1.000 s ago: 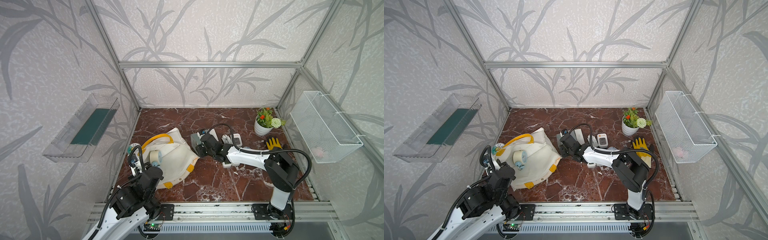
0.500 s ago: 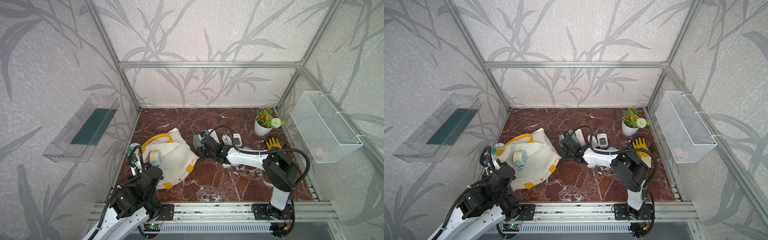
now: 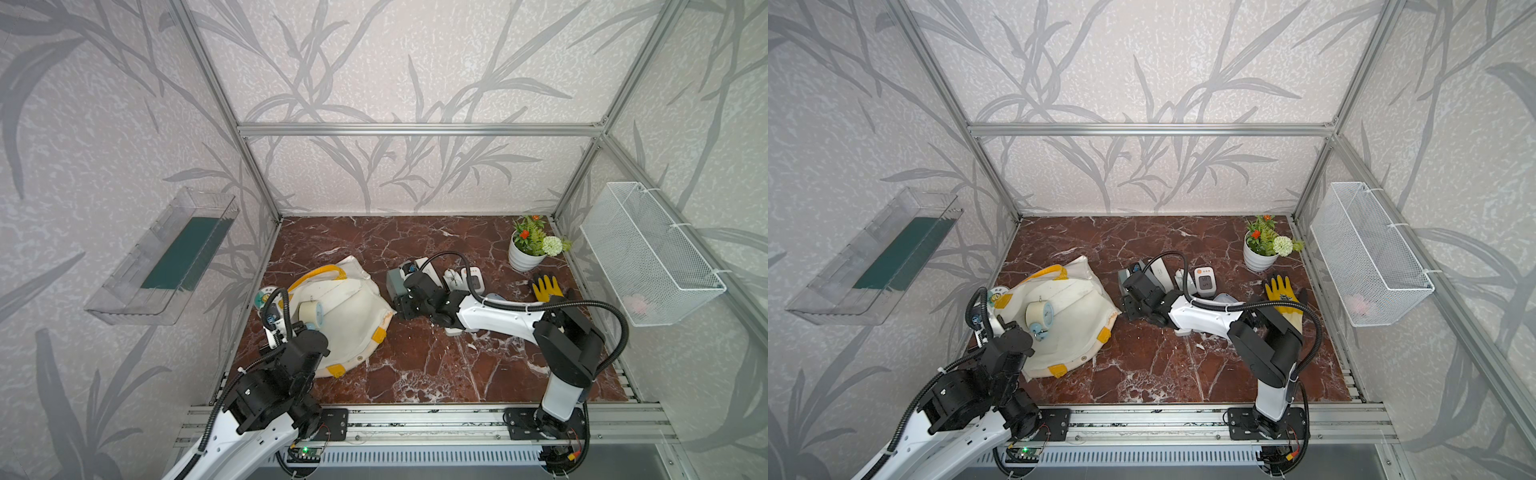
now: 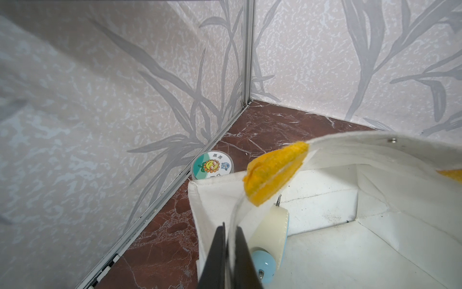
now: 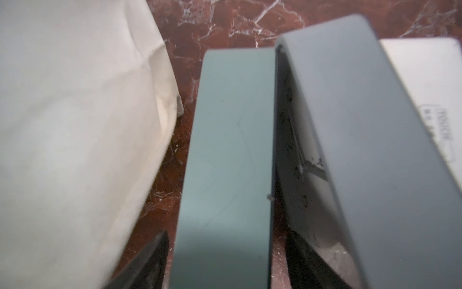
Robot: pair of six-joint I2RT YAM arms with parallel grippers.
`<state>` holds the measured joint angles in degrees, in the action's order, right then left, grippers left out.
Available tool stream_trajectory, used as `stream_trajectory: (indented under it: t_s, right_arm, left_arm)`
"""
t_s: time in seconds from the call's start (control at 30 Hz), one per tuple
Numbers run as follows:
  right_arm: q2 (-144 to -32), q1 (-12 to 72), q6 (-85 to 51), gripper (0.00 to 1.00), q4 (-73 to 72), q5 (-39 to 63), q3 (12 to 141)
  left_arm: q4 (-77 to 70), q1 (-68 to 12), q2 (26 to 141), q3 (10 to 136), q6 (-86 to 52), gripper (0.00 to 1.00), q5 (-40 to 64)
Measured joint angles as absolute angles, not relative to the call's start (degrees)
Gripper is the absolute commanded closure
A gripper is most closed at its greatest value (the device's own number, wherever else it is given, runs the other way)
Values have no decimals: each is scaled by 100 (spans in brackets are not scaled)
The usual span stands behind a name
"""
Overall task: Take the alarm clock out of the canvas bag
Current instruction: Place the alarm at the center of the board.
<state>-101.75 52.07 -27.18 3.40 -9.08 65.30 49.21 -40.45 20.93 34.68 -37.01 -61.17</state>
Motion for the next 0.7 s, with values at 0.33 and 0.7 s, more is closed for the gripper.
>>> stream_trajectory:
  t_s: [0.33, 0.7]
  right_arm:
    - [-8772, 5363, -2569, 17, 333, -1487, 6130]
    - [-8132, 6442, -1984, 35, -360, -1350, 5522]
  left_arm:
    - [4831, -4045, 1957, 3465, -3568, 100, -6010]
    - [4794, -4045, 1957, 3465, -3566, 100, -5953]
